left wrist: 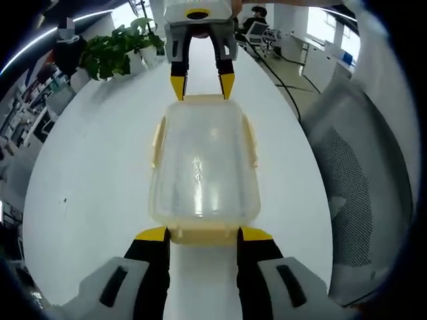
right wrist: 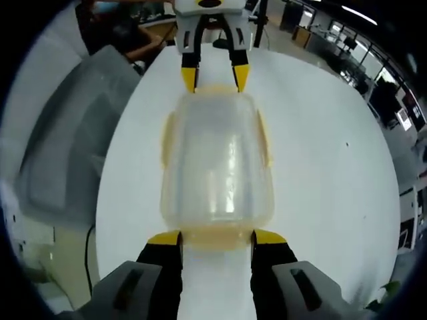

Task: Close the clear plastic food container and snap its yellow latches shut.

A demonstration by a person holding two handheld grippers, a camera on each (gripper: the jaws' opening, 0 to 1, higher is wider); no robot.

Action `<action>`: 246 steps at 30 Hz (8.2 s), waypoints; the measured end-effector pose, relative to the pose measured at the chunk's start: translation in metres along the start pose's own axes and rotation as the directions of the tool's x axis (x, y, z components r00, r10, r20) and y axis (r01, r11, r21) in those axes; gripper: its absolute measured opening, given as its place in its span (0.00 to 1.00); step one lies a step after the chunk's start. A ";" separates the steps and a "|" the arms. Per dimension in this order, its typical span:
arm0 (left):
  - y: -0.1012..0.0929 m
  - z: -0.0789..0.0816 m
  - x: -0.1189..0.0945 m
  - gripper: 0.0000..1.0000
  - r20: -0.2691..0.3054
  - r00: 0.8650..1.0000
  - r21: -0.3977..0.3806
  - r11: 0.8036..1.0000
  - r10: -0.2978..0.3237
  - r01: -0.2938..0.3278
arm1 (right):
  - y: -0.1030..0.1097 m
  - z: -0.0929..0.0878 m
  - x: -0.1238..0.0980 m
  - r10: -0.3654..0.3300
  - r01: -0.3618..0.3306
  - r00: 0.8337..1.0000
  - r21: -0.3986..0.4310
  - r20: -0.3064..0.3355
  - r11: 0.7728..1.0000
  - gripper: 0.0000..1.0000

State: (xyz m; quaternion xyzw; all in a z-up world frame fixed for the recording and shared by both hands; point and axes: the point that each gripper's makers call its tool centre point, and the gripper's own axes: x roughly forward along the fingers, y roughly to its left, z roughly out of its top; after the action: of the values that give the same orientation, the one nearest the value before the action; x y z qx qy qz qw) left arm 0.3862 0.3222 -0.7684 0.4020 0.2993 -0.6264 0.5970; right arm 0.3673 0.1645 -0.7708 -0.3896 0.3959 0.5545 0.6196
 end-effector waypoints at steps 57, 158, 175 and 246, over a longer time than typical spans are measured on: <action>0.004 0.004 0.001 0.44 0.057 0.998 -0.099 0.995 0.017 -0.011 | 0.006 -0.018 -0.005 0.032 -0.031 0.999 0.054 -0.019 0.998 0.46; 0.008 0.011 0.004 0.23 0.064 0.947 -0.844 0.523 0.316 -0.117 | -0.013 0.004 0.004 -0.412 0.023 0.906 0.960 0.098 0.280 0.34; 0.013 0.014 -0.003 0.26 0.070 0.952 -0.724 0.672 0.297 -0.156 | -0.015 0.005 -0.005 -0.354 0.108 0.933 0.888 0.065 0.447 0.35; -0.003 0.081 0.023 0.19 0.104 0.993 -0.115 0.993 0.046 -0.034 | -0.010 0.068 0.012 -0.136 0.107 0.986 0.257 0.100 0.960 0.23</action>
State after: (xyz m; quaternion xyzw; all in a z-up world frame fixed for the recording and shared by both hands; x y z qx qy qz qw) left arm 0.3726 0.2413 -0.7484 0.3395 0.2937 -0.6171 0.6463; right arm 0.3822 0.2309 -0.7553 -0.2985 0.4013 0.4826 0.7190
